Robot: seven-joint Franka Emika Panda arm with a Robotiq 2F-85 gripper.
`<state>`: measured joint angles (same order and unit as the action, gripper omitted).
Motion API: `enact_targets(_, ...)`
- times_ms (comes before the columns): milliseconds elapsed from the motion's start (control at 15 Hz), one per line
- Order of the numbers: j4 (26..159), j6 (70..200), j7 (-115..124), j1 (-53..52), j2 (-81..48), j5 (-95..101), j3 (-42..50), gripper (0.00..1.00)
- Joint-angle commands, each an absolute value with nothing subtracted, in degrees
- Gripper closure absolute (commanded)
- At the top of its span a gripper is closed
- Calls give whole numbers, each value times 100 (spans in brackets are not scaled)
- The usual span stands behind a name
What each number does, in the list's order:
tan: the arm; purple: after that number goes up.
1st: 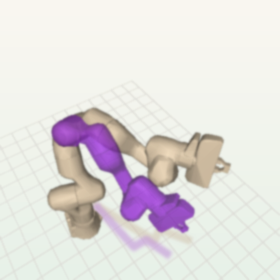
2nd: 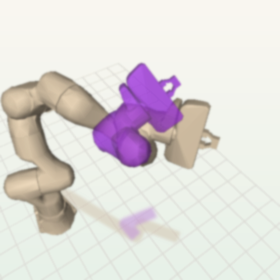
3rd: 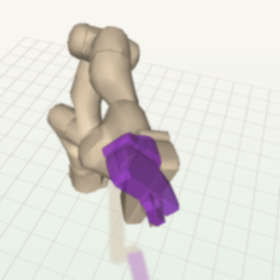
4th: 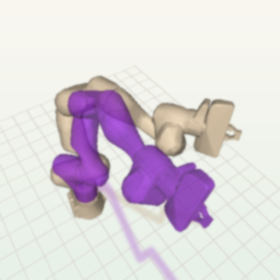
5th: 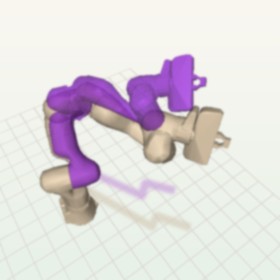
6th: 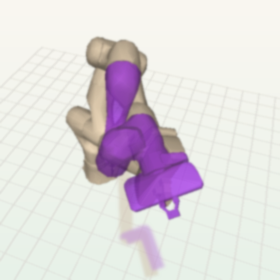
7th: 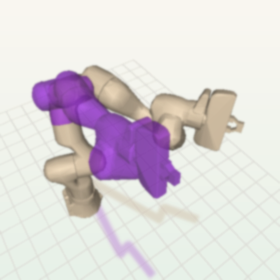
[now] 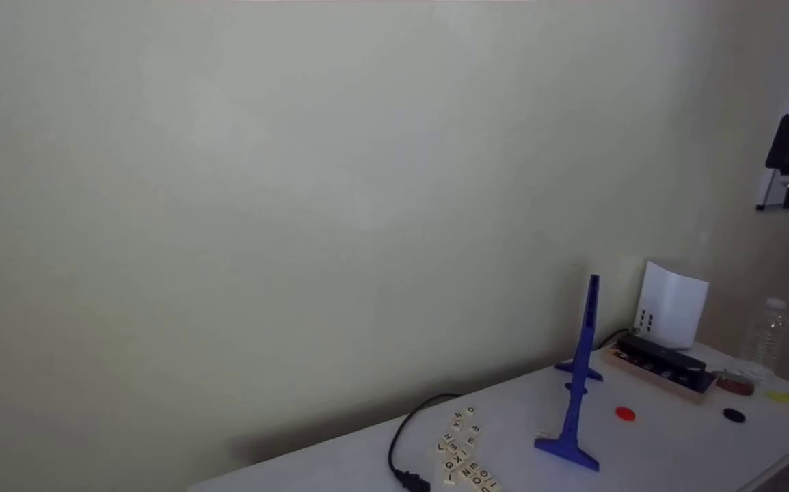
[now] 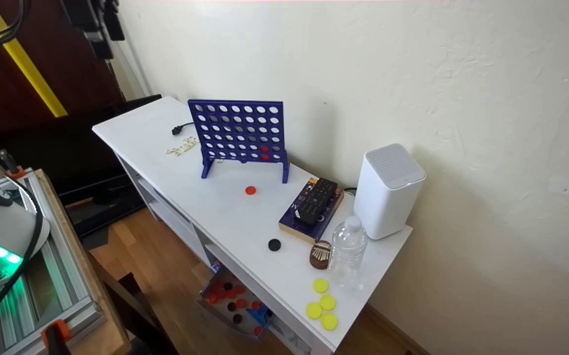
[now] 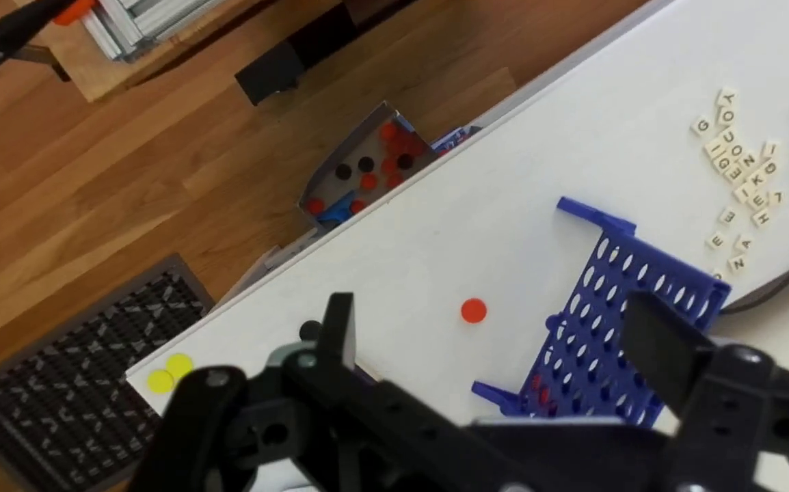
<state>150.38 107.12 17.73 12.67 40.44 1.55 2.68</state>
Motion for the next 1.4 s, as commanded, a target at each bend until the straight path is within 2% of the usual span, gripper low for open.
enact_targets(0,15080,11393,1793,1393,3481,243,358,0)
enact_targets(467,15184,12493,1564,1429,2227,268,590,0)
enact_targets(1133,15176,12426,1603,1397,1993,200,692,0)
enact_targets(1333,15018,12631,1719,1367,1434,326,613,0)
